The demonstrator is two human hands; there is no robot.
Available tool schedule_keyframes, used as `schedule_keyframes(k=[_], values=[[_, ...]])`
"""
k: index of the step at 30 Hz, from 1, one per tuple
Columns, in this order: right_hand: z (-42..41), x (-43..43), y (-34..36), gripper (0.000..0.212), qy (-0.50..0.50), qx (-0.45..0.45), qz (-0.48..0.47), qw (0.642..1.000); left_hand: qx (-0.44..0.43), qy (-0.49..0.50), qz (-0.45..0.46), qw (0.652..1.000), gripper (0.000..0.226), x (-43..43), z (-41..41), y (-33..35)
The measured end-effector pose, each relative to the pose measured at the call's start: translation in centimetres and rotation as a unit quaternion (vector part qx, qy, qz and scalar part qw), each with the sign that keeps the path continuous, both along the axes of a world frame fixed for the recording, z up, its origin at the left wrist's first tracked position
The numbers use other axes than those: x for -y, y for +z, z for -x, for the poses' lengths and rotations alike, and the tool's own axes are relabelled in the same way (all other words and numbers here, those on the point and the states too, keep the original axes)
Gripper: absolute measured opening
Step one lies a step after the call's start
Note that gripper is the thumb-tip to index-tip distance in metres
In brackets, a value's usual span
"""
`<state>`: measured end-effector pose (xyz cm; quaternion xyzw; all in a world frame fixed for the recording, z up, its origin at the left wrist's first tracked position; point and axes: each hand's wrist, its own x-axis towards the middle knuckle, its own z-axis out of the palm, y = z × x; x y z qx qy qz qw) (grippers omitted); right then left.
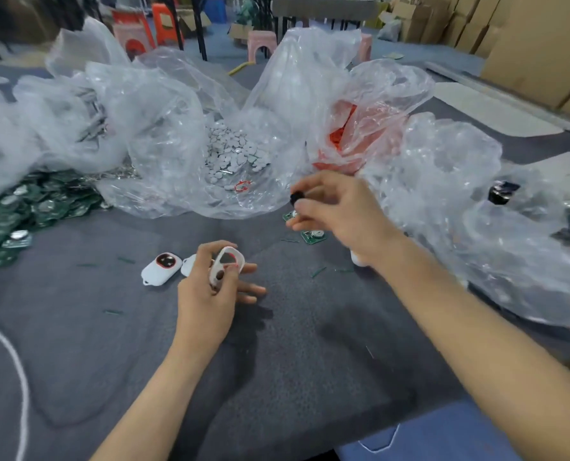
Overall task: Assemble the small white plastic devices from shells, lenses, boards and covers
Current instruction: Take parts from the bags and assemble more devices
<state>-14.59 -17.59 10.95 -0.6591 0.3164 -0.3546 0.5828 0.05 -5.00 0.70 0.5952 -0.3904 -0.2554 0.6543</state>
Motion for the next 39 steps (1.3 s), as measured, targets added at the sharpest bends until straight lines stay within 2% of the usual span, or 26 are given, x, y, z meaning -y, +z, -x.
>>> schedule_keyframes(k=[3, 6, 10, 13, 15, 18, 20, 23, 25, 29, 33, 39], values=[[-4.7, -2.4, -4.9, 0.019, 0.048, 0.064, -0.122, 0.989, 0.015, 0.023, -0.015, 1.000, 0.022, 0.0, 0.0, 0.2], [-6.0, -3.1, -7.7, 0.021, 0.036, 0.106, -0.164, 0.980, 0.052, 0.057, -0.020, 0.997, 0.021, 0.0, 0.0, 0.5], [-5.6, -2.8, -8.8, 0.016, 0.055, 0.172, -0.227, 0.957, 0.051, 0.063, -0.024, 0.996, 0.018, 0.1, 0.0, 0.6], [-5.4, -2.9, -8.9, 0.017, 0.077, 0.167, -0.218, 0.958, 0.046, 0.063, -0.030, 0.997, 0.020, 0.1, 0.0, 0.4], [-5.4, -3.2, -8.8, 0.021, 0.092, 0.164, -0.192, 0.963, 0.036, 0.060, -0.024, 0.997, 0.014, 0.0, 0.1, 0.5], [-5.5, -3.7, -8.3, 0.018, 0.116, 0.208, -0.217, 0.947, 0.049, 0.067, -0.026, 0.996, 0.019, 0.1, 0.0, 0.2], [-5.3, -3.8, -8.2, 0.023, 0.118, 0.214, -0.187, 0.951, 0.073, 0.074, -0.035, 0.994, 0.026, 0.2, 0.0, 0.0], [-5.2, -4.0, -8.0, 0.027, 0.096, 0.152, -0.007, 0.984, 0.097, 0.076, -0.035, 0.992, 0.027, 0.2, 0.0, 0.1], [-5.1, -4.3, -8.0, 0.029, 0.082, 0.131, 0.078, 0.985, 0.103, 0.076, -0.030, 0.991, 0.029, 0.1, 0.1, 0.1], [-4.9, -4.3, -8.1, 0.035, 0.065, 0.116, 0.156, 0.979, 0.098, 0.087, -0.028, 0.991, 0.031, 0.0, 0.1, 0.3], [-5.0, -4.4, -8.3, 0.039, 0.066, 0.093, 0.167, 0.979, 0.099, 0.093, -0.034, 0.990, 0.031, 0.0, 0.3, 0.3], [-4.9, -4.4, -8.3, 0.018, 0.054, 0.029, 0.135, 0.989, 0.089, 0.113, -0.045, 0.989, 0.025, -0.1, 0.2, 0.3]])
